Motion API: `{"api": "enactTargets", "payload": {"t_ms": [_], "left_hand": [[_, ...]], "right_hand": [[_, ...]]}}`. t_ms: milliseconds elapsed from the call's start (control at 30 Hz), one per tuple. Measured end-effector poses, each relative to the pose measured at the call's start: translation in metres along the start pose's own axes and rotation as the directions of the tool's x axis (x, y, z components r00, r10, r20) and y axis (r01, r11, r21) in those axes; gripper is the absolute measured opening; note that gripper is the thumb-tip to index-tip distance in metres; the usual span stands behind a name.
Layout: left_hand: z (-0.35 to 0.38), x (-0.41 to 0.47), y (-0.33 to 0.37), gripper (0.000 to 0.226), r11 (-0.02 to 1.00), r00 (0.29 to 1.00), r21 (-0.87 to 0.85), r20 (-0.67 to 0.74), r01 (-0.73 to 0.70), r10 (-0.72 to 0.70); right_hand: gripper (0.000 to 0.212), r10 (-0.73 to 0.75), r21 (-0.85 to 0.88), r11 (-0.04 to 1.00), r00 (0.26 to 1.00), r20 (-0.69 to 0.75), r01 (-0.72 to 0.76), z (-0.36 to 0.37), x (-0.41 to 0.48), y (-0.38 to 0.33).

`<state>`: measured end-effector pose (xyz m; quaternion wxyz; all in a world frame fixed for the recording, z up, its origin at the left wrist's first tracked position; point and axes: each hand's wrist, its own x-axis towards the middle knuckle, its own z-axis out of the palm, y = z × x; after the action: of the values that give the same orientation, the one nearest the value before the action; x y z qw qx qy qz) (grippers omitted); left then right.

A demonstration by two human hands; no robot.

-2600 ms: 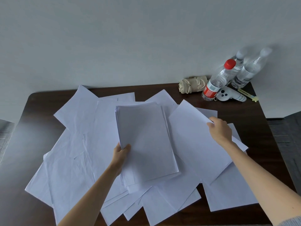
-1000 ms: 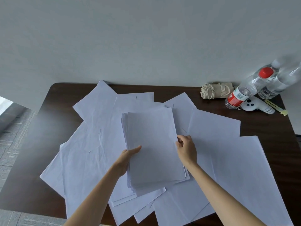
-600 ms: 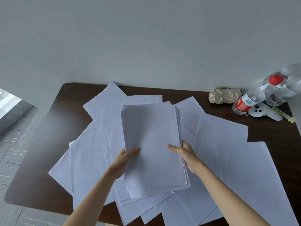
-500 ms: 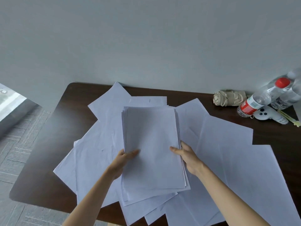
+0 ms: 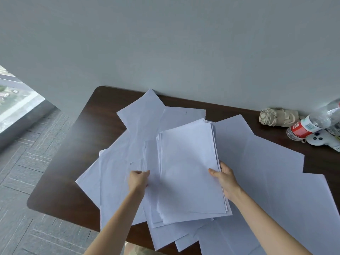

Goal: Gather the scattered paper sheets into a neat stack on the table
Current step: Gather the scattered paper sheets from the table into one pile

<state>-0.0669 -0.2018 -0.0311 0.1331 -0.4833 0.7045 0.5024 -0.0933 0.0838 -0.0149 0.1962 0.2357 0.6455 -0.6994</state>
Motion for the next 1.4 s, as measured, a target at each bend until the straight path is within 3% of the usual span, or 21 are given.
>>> {"api": "enactTargets", "payload": {"t_ms": [100, 200, 300, 433, 533, 700, 933, 1167, 1267, 1400], "left_hand": [[0.007, 0.004, 0.002, 0.026, 0.992, 0.998, -0.113, 0.035, 0.058, -0.054], [0.009, 0.005, 0.004, 0.031, 0.988, 0.998, -0.148, 0.042, 0.047, -0.041], [0.007, 0.004, 0.0, 0.043, 1.0, 0.996, -0.026, 0.085, -0.002, 0.004], [0.008, -0.002, -0.005, 0.04, 0.972, 0.981, 0.16, 0.119, -0.17, 0.152], [0.006, 0.0, -0.006, 0.032, 0.959, 0.964, 0.132, 0.126, -0.249, 0.233], [-0.003, 0.01, -0.002, 0.026, 0.98, 0.95, -0.055, 0.244, -0.189, 0.197], [-0.008, 0.011, -0.001, 0.031, 0.989, 0.914, -0.135, 0.391, -0.057, 0.106], [-0.013, 0.024, -0.002, 0.09, 0.981, 0.828, -0.178, 0.559, 0.083, 0.031], [-0.01, 0.011, 0.002, 0.068, 0.98, 0.77, -0.198, 0.63, 0.036, 0.099], [-0.004, 0.005, -0.001, 0.065, 0.967, 0.76, -0.25, 0.617, -0.055, 0.203]], "right_hand": [[0.029, -0.007, -0.039, 0.999, 1.0, -0.016, 0.006, -0.004, -0.002, 0.0], [0.029, -0.003, -0.037, 0.999, 1.0, -0.025, 0.002, -0.007, -0.002, 0.0], [0.029, 0.004, -0.037, 0.999, 1.0, -0.023, -0.005, -0.009, -0.003, 0.002], [0.028, 0.037, 0.005, 0.999, 0.999, -0.024, -0.036, -0.012, -0.004, 0.006], [0.029, 0.053, 0.035, 0.998, 0.998, -0.017, -0.052, -0.016, -0.004, 0.007], [0.03, 0.056, 0.072, 0.996, 0.998, -0.015, -0.055, -0.017, -0.005, 0.007], [0.03, 0.071, 0.091, 0.993, 0.997, 0.007, -0.071, -0.006, -0.003, 0.013], [0.03, 0.082, 0.06, 0.995, 0.996, 0.042, -0.085, 0.015, -0.004, 0.021], [0.029, 0.073, 0.007, 0.997, 0.996, 0.043, -0.073, 0.019, -0.005, 0.025], [0.03, 0.079, -0.089, 0.993, 0.995, 0.069, -0.072, 0.02, -0.003, 0.031]]}}
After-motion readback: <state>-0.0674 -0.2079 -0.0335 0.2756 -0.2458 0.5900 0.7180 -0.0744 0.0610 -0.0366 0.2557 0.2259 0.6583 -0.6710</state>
